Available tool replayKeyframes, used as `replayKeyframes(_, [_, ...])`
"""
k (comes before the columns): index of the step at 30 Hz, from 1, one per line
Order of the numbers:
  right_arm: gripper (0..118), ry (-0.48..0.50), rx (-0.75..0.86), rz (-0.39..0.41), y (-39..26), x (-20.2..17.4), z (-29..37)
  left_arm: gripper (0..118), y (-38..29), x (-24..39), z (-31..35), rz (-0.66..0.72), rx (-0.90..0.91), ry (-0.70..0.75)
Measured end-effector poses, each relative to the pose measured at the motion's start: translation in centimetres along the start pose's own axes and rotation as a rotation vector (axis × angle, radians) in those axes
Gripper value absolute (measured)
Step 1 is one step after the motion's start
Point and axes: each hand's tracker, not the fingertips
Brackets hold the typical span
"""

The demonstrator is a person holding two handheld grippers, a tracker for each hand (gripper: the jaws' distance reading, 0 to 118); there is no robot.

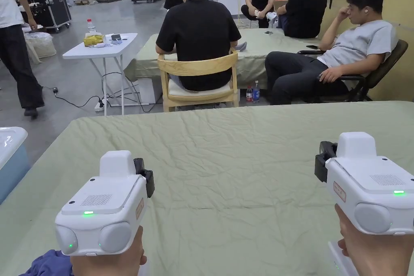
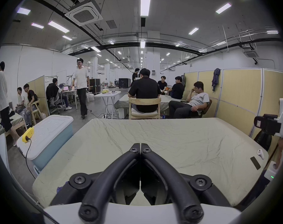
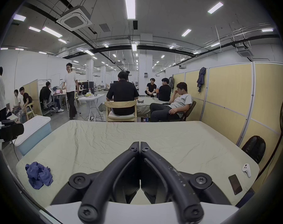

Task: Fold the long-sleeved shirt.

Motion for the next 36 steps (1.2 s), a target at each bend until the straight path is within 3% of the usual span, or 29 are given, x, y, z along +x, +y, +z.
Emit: replayKeyframes(36, [1,0.011,-0.004,-0.001,-0.19,-0.40,0.04,0,-0.54,-0.41,0.11,0.014,-0.008,0.013])
